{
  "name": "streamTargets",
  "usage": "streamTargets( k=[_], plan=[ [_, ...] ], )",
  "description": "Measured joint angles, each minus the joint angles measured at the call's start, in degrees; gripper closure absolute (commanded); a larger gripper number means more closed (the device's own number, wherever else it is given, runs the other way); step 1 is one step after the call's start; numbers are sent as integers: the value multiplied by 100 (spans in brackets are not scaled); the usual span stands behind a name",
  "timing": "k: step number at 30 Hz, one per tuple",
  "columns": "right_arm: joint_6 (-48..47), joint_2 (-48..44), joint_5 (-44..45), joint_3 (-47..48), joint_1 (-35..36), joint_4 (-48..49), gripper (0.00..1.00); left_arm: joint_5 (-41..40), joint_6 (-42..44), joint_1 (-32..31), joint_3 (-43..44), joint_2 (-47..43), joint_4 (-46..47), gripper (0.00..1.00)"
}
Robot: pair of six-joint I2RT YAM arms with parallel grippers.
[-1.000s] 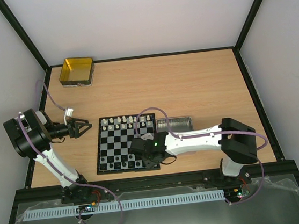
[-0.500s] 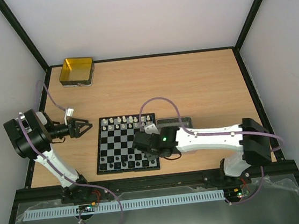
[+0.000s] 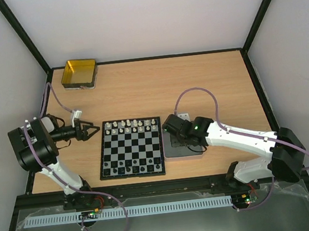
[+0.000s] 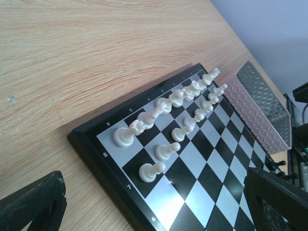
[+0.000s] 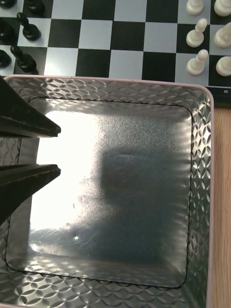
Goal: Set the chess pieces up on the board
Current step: Reset both arms
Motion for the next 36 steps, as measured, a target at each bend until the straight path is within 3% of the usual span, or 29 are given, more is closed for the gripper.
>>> streamTargets(
  k=[3, 9, 15, 16, 17, 27, 36],
  plan=[
    [-42, -2, -20, -85, -107, 109, 77, -118, -365, -59, -116, -127, 380, 0],
    [-162, -343, 208, -98, -201, 162, 44, -584, -1032, -365, -348, -695, 938, 0],
    [-345, -664, 461, 26, -221, 155, 27, -1596, -1447, -807, -155, -1954, 929, 0],
    [-402, -667, 490, 81, -223, 157, 17, -1821, -1464, -911, -22, -2258, 780, 0],
    [-435, -660, 501, 138, -223, 175, 15, -1895, -1471, -1010, 26, -2385, 723, 0],
    [-892, -573, 356, 376, -221, 584, 13, -2857, -2199, -2881, -125, -4269, 50, 1],
    [-1504, -822, 190, 376, -221, 509, 13, -3136, -2708, -3134, -129, -4315, 55, 1]
  ],
)
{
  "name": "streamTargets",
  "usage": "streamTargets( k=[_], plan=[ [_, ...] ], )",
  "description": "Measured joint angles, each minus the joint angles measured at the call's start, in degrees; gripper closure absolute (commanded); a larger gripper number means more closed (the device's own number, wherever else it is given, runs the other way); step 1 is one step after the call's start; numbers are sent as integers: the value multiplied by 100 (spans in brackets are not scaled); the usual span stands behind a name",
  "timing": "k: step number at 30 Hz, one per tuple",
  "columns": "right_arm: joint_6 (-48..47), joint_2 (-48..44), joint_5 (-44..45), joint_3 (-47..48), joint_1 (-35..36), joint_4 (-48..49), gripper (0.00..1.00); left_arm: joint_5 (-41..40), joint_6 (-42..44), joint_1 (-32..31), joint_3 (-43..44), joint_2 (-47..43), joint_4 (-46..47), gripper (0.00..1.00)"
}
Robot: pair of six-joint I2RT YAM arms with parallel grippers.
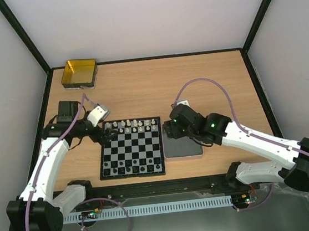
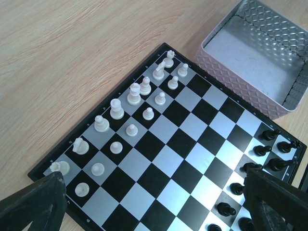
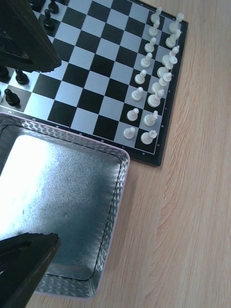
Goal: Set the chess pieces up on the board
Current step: Reset both arms
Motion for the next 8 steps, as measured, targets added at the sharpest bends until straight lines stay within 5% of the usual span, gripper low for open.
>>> streamTargets(
  k=[8],
  plan=[
    [-168, -404, -105, -177, 0, -81, 13, -118, -197, -203, -26, 24, 96, 1]
  ],
)
